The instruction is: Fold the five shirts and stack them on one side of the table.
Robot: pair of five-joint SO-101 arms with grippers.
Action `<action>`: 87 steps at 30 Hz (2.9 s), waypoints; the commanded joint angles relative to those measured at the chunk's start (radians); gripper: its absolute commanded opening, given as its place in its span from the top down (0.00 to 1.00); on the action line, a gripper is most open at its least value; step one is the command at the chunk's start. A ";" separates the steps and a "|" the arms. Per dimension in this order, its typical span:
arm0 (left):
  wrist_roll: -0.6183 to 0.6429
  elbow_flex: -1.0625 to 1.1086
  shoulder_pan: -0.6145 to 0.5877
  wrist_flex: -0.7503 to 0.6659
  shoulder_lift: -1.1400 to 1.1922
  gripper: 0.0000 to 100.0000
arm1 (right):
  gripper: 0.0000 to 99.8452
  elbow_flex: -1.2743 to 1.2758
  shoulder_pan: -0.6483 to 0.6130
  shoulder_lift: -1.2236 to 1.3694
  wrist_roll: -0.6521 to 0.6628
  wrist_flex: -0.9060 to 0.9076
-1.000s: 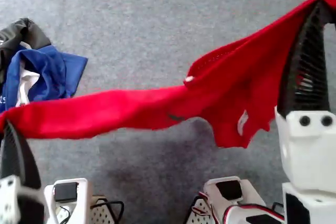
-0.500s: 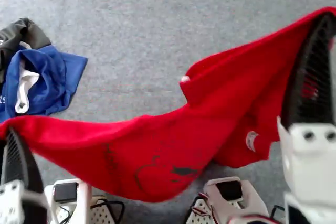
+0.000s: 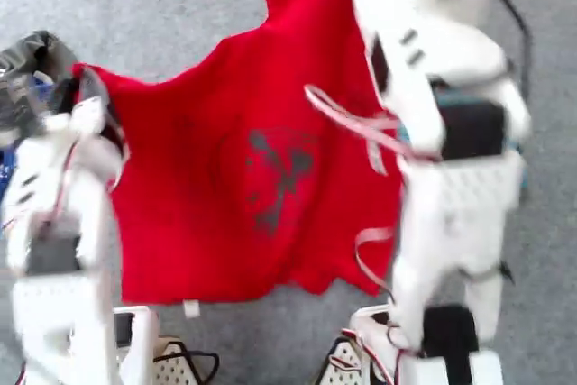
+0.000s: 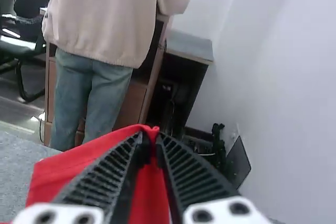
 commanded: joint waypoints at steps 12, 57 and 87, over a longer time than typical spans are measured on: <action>0.052 -0.593 -0.104 -0.262 0.910 0.97 | 0.99 -0.437 -0.006 0.601 0.008 -0.224; -0.117 -0.355 -0.058 0.270 0.715 0.97 | 0.99 -1.302 0.049 1.061 0.114 0.933; -0.118 0.140 0.024 0.605 0.184 0.97 | 0.99 0.757 0.114 -0.206 0.100 0.479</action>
